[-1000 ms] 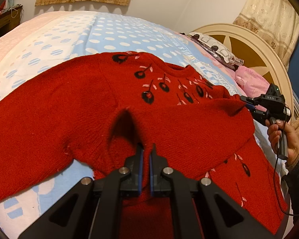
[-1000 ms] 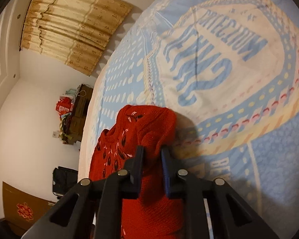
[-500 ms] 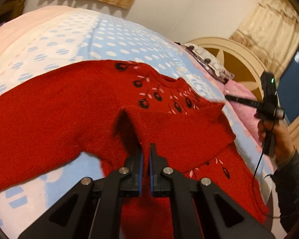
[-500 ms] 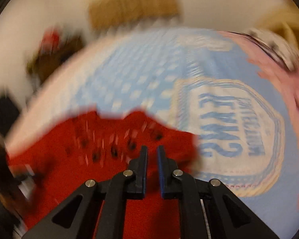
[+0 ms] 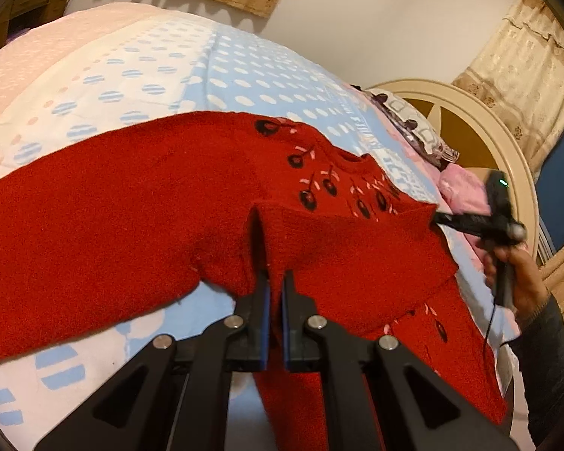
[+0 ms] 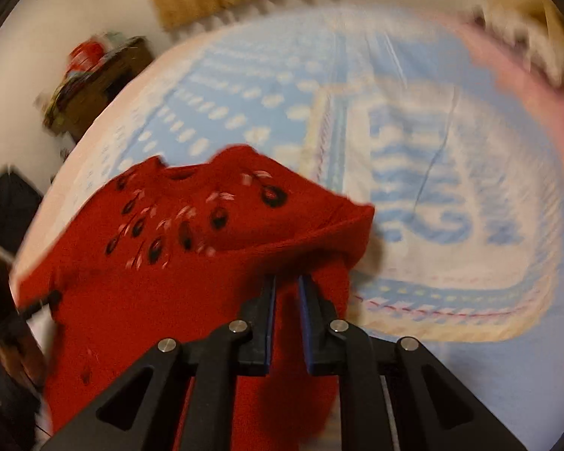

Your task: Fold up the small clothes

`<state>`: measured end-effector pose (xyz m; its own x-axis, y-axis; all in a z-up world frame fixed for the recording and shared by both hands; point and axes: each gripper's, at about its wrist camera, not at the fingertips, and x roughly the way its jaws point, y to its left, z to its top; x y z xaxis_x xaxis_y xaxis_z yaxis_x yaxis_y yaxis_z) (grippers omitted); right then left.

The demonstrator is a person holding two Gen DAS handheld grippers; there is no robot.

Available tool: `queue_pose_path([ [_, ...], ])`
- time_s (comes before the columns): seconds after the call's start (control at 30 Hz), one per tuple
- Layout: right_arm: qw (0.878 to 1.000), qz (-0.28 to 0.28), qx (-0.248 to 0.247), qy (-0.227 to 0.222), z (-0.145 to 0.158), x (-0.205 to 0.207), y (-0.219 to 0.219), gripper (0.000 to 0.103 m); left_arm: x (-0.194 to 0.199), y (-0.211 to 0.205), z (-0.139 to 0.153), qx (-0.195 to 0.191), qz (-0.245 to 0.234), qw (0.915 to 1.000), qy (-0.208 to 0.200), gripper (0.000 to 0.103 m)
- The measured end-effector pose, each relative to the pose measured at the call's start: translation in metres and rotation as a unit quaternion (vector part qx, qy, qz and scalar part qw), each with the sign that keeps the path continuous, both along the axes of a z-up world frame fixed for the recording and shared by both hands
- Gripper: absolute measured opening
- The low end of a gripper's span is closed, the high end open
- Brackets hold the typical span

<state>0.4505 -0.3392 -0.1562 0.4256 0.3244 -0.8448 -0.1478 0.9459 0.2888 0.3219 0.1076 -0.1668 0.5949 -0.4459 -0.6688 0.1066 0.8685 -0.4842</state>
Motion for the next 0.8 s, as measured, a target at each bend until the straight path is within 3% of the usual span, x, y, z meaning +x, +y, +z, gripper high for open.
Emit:
queue_pose_path([
  [0.07, 0.999, -0.016, 0.039, 0.003, -0.01, 0.03, -0.006, 0.012, 0.001, -0.002, 0.004, 0.005, 0.0, 1.0, -0.006, 0.005],
  [0.13, 0.997, -0.051, 0.029, -0.042, -0.006, 0.052, -0.015, 0.012, 0.003, -0.006, 0.008, 0.015, -0.004, 0.9998, -0.009, 0.005],
  [0.2, 0.989, -0.08, 0.117, -0.04, -0.004, 0.062, -0.031, 0.012, 0.005, -0.009, 0.007, 0.025, -0.013, 0.9996, -0.006, 0.005],
  [0.23, 0.986, -0.078, 0.137, -0.048, 0.0, 0.061, -0.031, 0.012, 0.005, -0.01, 0.006, 0.034, -0.013, 0.9993, -0.007, 0.005],
  [0.43, 0.996, 0.027, 0.012, -0.078, 0.034, -0.012, 0.014, 0.014, 0.009, 0.0, -0.009, 0.018, -0.004, 0.9998, 0.011, 0.005],
  [0.5, 0.997, 0.056, -0.008, -0.059, 0.021, -0.04, 0.019, 0.032, 0.006, 0.0, -0.007, 0.017, -0.005, 0.9998, 0.007, 0.005],
  [0.53, 0.998, 0.061, -0.014, -0.032, 0.009, -0.054, 0.019, 0.066, 0.005, 0.0, -0.005, 0.021, -0.006, 0.9998, 0.004, 0.005],
  [0.57, 0.998, 0.054, -0.021, 0.015, -0.01, -0.068, 0.017, 0.08, 0.003, 0.0, -0.004, 0.023, -0.006, 0.9997, 0.002, 0.005],
  [0.6, 0.997, 0.053, -0.032, 0.042, -0.026, -0.085, 0.017, 0.08, 0.002, 0.0, -0.002, 0.027, -0.006, 0.9996, -0.001, 0.005],
  [0.67, 0.99, 0.094, -0.103, -0.002, -0.023, -0.116, 0.028, 0.081, 0.003, 0.003, -0.001, 0.032, -0.002, 0.9995, -0.002, 0.006],
  [0.7, 0.987, 0.1, -0.125, 0.0, -0.02, -0.123, 0.031, 0.081, 0.004, 0.004, -0.001, 0.034, -0.001, 0.9994, -0.002, 0.006],
  [0.77, 0.994, 0.083, -0.069, 0.009, -0.006, -0.126, 0.023, 0.08, 0.009, 0.006, -0.001, 0.038, 0.006, 0.9992, 0.0, 0.006],
  [0.8, 0.995, 0.076, -0.063, -0.007, 0.005, -0.127, 0.021, 0.08, 0.01, 0.006, -0.002, 0.039, 0.007, 0.9992, 0.001, 0.006],
])
